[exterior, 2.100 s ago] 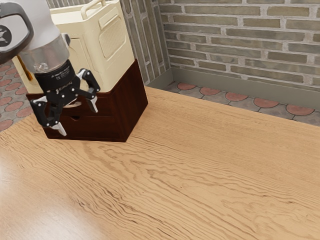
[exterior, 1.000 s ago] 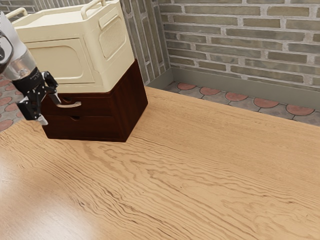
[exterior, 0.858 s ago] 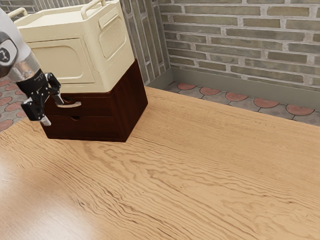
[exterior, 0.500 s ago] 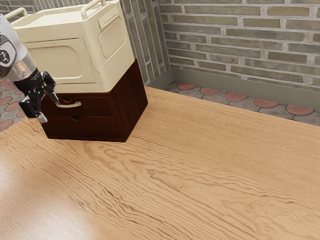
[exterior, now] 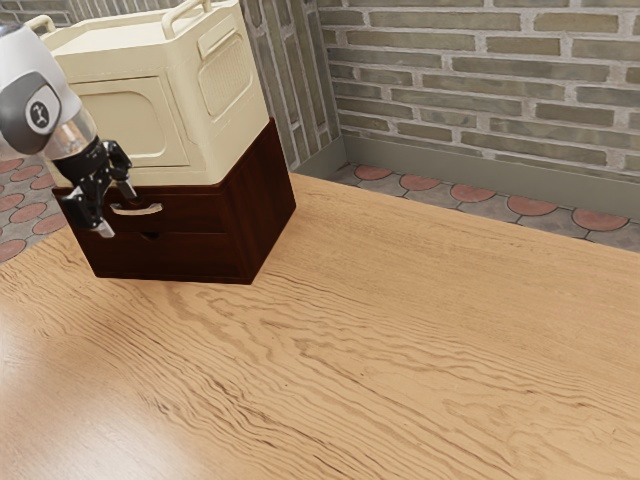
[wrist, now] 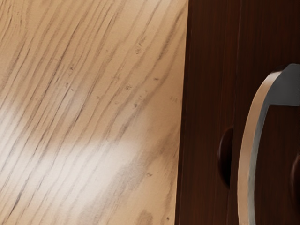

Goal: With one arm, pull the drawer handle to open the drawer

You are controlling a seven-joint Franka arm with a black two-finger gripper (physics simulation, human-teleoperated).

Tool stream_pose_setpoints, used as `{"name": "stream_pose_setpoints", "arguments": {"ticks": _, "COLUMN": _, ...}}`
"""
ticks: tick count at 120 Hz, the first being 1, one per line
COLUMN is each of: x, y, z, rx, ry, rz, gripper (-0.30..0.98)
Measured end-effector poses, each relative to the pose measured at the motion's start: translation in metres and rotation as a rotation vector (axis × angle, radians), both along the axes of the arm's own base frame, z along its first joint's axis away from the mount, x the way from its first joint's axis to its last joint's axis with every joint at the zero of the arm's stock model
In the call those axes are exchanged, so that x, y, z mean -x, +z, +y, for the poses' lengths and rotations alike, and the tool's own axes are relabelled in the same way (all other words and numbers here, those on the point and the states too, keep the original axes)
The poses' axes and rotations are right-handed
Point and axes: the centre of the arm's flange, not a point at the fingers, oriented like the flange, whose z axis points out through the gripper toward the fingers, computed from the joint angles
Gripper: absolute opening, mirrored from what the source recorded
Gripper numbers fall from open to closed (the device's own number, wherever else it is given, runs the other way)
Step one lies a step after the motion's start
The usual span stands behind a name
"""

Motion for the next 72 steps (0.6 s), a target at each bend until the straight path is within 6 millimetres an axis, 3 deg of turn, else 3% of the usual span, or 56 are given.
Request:
{"name": "stream_pose_setpoints", "arguments": {"ticks": 19, "x": -0.001, "y": -0.004, "z": 0.000, "rx": -0.002, "ry": -0.004, "rz": -0.002, "gripper": 0.68}}
{"name": "stream_pose_setpoints", "arguments": {"ticks": 44, "x": 0.000, "y": -0.004, "z": 0.004, "rx": -0.005, "ry": 0.001, "rz": -0.008, "gripper": 0.53}}
{"name": "stream_pose_setpoints", "arguments": {"ticks": 72, "x": -0.006, "y": -0.014, "z": 0.009, "rx": -0.005, "ry": -0.001, "rz": -0.010, "gripper": 0.46}}
